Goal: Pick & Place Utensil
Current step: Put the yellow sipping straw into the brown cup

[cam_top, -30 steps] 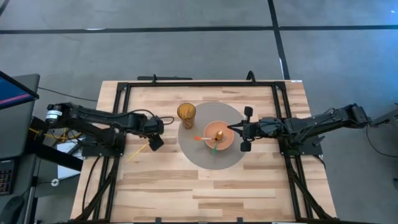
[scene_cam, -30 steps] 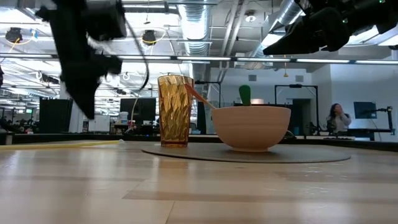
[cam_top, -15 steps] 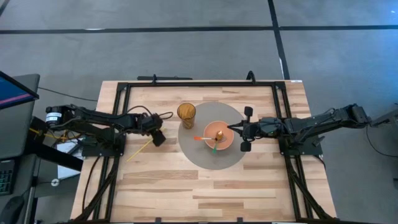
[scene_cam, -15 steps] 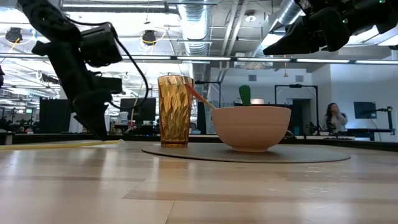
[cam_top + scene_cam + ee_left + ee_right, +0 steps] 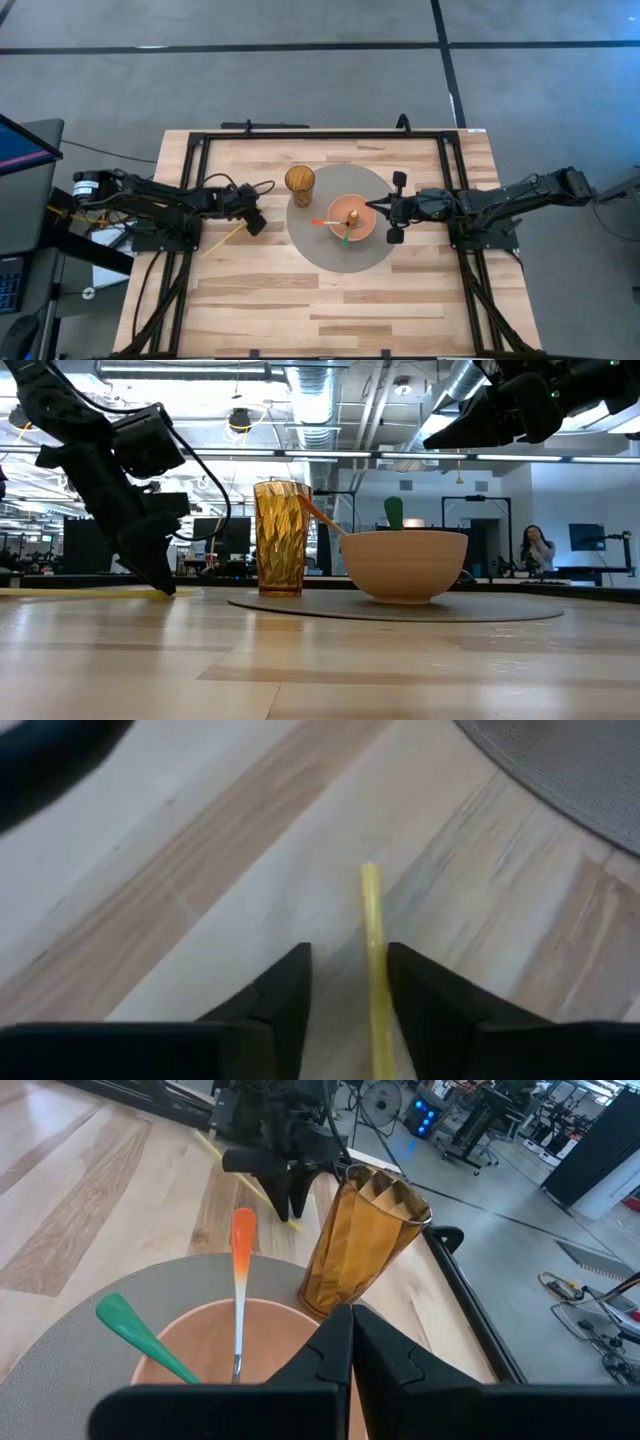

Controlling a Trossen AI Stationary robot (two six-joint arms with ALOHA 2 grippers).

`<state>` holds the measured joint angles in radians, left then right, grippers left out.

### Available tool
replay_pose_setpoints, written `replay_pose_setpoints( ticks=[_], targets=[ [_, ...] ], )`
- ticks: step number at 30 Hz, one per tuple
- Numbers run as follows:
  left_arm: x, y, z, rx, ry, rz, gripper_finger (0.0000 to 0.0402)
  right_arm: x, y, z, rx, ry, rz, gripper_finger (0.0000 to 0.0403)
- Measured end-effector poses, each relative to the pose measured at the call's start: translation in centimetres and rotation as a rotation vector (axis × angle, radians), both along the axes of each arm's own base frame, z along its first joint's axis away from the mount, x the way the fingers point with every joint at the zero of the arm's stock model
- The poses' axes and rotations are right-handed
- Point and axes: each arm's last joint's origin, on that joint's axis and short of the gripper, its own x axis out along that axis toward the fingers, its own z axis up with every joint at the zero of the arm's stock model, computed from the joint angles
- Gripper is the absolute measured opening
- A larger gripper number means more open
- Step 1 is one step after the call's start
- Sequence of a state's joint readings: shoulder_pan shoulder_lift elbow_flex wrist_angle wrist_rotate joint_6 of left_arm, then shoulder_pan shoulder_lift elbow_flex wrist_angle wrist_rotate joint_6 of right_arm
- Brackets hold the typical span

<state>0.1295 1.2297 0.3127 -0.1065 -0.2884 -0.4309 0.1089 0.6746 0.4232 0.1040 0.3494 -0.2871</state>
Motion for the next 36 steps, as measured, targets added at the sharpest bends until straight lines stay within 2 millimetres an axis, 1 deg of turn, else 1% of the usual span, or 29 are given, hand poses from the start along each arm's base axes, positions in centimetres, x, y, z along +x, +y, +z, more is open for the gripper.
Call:
replay_pose_setpoints(
  ticks=[2, 5, 6, 7, 10, 15, 19, 22, 26, 30, 33, 36],
  targets=[
    [0.1, 0.0, 0.0, 0.006, -0.011, -0.001, 0.0103, 0.0, 0.0, 0.0, 0.000, 0.000, 0.000, 0.0001],
    [0.3, 0.0, 0.1, 0.006, -0.036, -0.005, 0.0036, 0.0, 0.0, 0.0, 0.000, 0.000, 0.000, 0.0001],
    [0.4, 0.0, 0.2, 0.005, -0.047, -0.006, 0.0019, 0.0, 0.0, 0.0, 0.000, 0.000, 0.000, 0.0001],
    [0.4, 0.1, 0.2, 0.006, -0.056, -0.004, 0.0012, 0.0, 0.0, 0.0, 0.000, 0.000, 0.000, 0.0001],
    [0.8, -0.1, 0.6, -0.004, -0.092, 0.015, 0.0009, 0.0, 0.0, 0.0, 0.000, 0.000, 0.000, 0.0001],
    [2.3, -1.0, 2.1, 0.033, -0.159, 0.007, 0.0005, 0.0, 0.0, 0.0, 0.000, 0.004, 0.000, 0.0001],
    [3.6, -2.4, 4.4, 0.073, -0.248, -0.035, 0.0004, 0.0, 0.0, -0.2, 0.032, 0.016, -0.005, 0.0001],
    [3.9, -3.8, 6.6, 0.105, -0.345, -0.060, 0.0004, -0.1, 0.0, -0.4, 0.056, 0.026, -0.007, 0.0001],
    [3.3, -5.8, 9.4, 0.172, -0.479, -0.046, 0.0004, -0.1, 0.0, -0.4, 0.092, 0.021, -0.010, 0.0001],
    [2.3, -7.7, 12.9, 0.264, -0.636, -0.040, 0.0004, -0.1, 0.0, -0.5, 0.121, 0.017, -0.015, 0.0001],
    [2.2, -8.3, 15.4, 0.362, -0.754, -0.032, 0.0004, -0.1, 0.0, -0.4, 0.122, 0.017, -0.015, 0.0001],
    [3.0, -8.5, 17.3, 0.458, -0.866, -0.101, 0.0004, -0.1, 0.0, -0.3, 0.123, 0.006, -0.014, 0.0001]
  ],
)
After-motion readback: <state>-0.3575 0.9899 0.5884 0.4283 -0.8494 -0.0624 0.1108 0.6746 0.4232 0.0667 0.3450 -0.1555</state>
